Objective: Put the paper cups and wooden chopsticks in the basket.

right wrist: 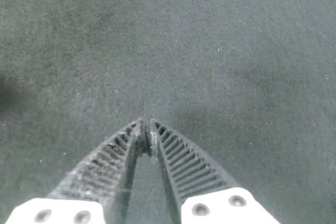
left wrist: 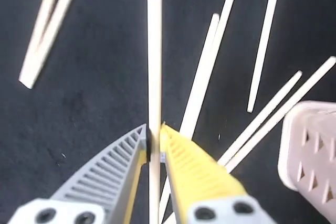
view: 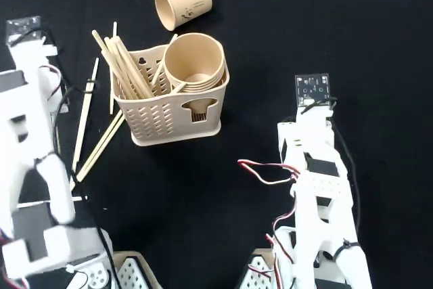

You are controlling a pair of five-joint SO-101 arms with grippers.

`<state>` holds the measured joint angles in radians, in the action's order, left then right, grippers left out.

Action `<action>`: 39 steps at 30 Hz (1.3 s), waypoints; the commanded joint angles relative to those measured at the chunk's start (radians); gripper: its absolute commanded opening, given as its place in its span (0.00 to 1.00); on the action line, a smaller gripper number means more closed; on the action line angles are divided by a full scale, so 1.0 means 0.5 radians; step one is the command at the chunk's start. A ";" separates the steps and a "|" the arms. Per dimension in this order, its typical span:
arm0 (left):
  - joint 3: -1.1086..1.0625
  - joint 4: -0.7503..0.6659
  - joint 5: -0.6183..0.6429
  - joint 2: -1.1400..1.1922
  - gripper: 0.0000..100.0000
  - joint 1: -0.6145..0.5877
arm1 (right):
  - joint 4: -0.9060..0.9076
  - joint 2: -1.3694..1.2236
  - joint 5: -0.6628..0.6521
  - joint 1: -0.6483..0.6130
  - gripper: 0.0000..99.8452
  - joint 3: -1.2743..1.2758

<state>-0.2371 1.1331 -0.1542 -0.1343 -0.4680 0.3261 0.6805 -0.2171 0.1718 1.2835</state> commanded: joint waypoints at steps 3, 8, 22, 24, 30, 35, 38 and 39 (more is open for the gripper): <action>-0.342 -0.359 0.034 -0.546 0.03 0.063 | -0.040 0.060 -0.015 -0.025 0.01 -0.008; -0.738 -0.687 0.175 -1.010 0.03 0.158 | -0.040 0.060 -0.015 -0.021 0.01 -0.008; -2.104 -2.004 0.359 -2.891 0.03 0.400 | -0.040 0.060 -0.015 -0.018 0.01 -0.011; -2.190 -2.068 0.353 -3.127 0.03 0.440 | -0.040 0.060 -0.015 -0.018 0.01 -0.011; -2.002 -2.065 0.362 -3.345 0.03 0.462 | -0.040 0.060 -0.015 -0.018 0.01 -0.011; -1.671 -2.062 0.494 -3.234 0.03 0.539 | -0.040 0.060 -0.015 -0.018 0.01 -0.011; -1.570 -2.010 0.672 -3.167 0.03 0.566 | -0.040 0.060 -0.015 -0.018 0.01 -0.011; -1.542 -1.958 0.755 -3.133 0.03 0.566 | -0.040 0.060 -0.015 -0.018 0.01 -0.011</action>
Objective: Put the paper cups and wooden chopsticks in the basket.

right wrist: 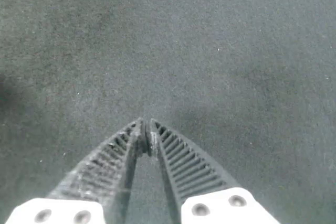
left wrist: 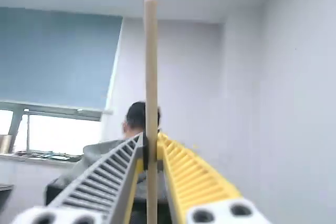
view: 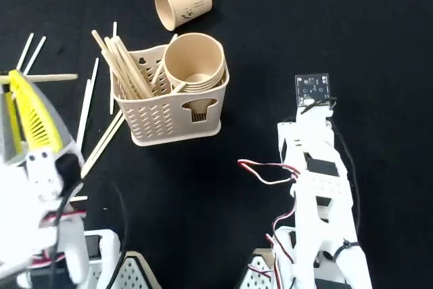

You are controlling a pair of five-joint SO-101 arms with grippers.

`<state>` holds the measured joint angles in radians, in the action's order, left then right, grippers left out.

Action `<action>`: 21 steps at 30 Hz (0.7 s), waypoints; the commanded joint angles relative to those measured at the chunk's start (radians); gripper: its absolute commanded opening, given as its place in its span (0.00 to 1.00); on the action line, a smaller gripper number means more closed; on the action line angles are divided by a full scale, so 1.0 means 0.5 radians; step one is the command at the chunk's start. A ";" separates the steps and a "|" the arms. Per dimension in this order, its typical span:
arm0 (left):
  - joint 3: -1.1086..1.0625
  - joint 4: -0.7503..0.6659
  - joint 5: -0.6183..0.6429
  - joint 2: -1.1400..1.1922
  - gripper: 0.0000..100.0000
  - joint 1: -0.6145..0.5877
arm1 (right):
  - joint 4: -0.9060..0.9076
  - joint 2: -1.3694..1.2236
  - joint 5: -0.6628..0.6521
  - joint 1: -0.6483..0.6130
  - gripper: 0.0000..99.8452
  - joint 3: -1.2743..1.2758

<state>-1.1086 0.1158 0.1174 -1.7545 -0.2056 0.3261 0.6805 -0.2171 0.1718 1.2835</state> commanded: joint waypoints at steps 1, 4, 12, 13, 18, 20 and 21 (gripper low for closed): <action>0.219 0.132 0.301 0.147 0.03 0.041 | -0.040 0.060 -0.015 -0.018 0.01 -0.011; 0.229 0.175 0.494 0.310 0.03 0.041 | -0.040 0.060 -0.015 -0.018 0.01 -0.011; 0.229 0.040 0.559 0.801 0.03 0.127 | -0.040 0.060 -0.015 -0.018 0.01 -0.011; 0.229 0.040 0.559 0.838 0.03 0.146 | -0.040 0.060 -0.015 -0.018 0.01 -0.011; 0.173 0.031 0.552 0.979 0.03 0.244 | -0.040 0.060 -0.015 -0.018 0.01 -0.011; 0.103 0.028 0.463 0.988 0.03 0.290 | -0.040 0.060 -0.015 -0.018 0.01 -0.011; 0.072 0.028 0.399 0.988 0.03 0.311 | -0.040 0.060 -0.015 -0.018 0.01 -0.011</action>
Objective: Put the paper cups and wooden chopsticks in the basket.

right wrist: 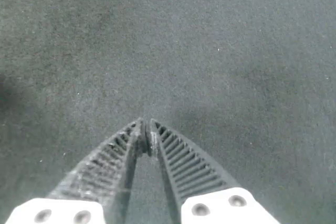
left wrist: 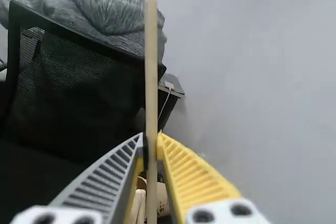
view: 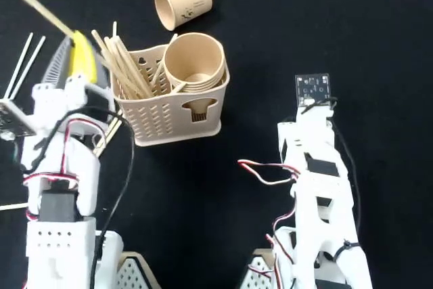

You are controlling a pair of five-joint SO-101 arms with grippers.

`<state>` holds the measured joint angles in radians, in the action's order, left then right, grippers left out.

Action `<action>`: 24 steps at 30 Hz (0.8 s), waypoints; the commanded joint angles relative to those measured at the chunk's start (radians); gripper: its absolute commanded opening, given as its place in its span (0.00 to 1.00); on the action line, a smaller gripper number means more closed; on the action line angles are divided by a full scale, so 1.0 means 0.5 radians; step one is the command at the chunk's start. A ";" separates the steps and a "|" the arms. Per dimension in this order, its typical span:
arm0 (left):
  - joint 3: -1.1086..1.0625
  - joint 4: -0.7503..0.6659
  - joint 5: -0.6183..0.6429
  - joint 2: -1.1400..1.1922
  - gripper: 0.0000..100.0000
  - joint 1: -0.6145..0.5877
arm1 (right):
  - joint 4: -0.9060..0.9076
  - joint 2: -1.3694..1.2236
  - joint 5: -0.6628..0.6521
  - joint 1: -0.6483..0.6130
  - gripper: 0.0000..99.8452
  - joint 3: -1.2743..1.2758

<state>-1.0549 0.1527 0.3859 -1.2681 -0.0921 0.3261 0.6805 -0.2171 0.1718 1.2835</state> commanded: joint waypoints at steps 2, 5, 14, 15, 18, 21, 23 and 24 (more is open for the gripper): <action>-0.097 -0.046 -0.242 0.015 0.03 0.140 | -0.040 0.060 -0.015 -0.018 0.01 -0.011; -0.164 -0.046 -0.322 0.015 0.03 0.192 | -0.040 0.060 -0.015 -0.018 0.01 -0.011; 0.137 0.709 -0.209 0.012 0.21 0.158 | -0.040 0.060 -0.015 -0.018 0.01 -0.011; 0.222 0.819 -0.203 0.012 0.21 0.121 | -0.040 0.060 -0.015 -0.018 0.01 -0.011; 0.486 1.135 -0.206 0.031 0.22 -0.060 | -0.040 0.060 -0.015 -0.018 0.01 -0.011; 0.806 1.473 -0.193 0.058 0.21 -0.376 | -0.040 0.060 -0.015 -0.018 0.01 -0.014; 1.005 1.651 -0.190 0.153 0.20 -0.554 | -0.040 0.063 -0.015 -0.018 0.01 -0.014; 1.066 1.697 -0.190 0.227 0.20 -0.591 | -0.040 0.063 -0.015 -0.018 0.01 -0.014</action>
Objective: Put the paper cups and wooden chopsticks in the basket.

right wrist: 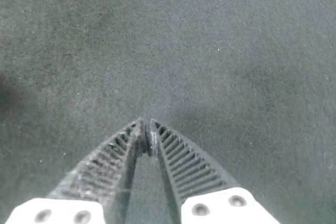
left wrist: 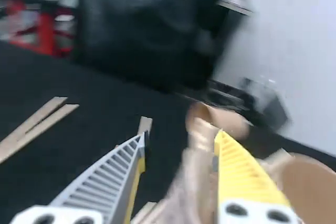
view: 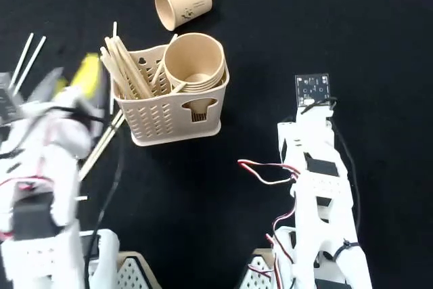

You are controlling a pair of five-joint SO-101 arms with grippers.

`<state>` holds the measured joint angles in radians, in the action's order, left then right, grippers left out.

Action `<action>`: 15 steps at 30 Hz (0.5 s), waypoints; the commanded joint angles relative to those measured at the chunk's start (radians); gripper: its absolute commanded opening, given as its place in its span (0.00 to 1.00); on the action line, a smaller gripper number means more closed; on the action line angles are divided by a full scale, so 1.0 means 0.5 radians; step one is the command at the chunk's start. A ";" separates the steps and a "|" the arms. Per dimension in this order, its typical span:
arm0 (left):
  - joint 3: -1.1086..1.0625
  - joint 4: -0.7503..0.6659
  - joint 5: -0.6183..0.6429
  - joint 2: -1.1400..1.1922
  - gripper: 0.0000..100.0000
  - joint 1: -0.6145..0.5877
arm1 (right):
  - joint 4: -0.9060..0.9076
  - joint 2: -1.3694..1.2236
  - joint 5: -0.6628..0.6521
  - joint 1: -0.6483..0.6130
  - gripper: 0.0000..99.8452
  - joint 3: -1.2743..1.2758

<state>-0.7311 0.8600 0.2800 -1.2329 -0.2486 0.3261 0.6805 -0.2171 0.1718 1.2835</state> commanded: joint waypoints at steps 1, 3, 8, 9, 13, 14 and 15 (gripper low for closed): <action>0.456 0.301 0.021 0.252 0.20 -0.284 | -0.040 0.063 -0.015 -0.018 0.01 -0.014; 0.499 0.301 0.021 0.503 0.20 -0.278 | -0.040 0.063 -0.015 -0.018 0.01 -0.014; 0.760 0.295 0.025 1.264 0.20 -0.290 | -0.040 0.063 -0.015 -0.018 0.01 -0.014; 0.815 0.295 0.025 1.402 0.20 -0.293 | -0.040 0.063 -0.015 -0.018 0.01 -0.014; 1.023 0.295 0.021 1.881 0.20 -0.287 | -0.040 0.063 -0.015 -0.018 0.01 -0.014; 1.082 0.292 0.015 1.989 0.20 -0.284 | -0.040 0.063 -0.015 -0.018 0.01 -0.014; 1.140 0.292 0.012 2.087 0.20 -0.281 | -0.040 0.063 -0.015 -0.018 0.01 -0.014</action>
<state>-0.3030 1.0042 0.2846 -0.3705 -0.3821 0.3261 0.6805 -0.2171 0.1718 1.2835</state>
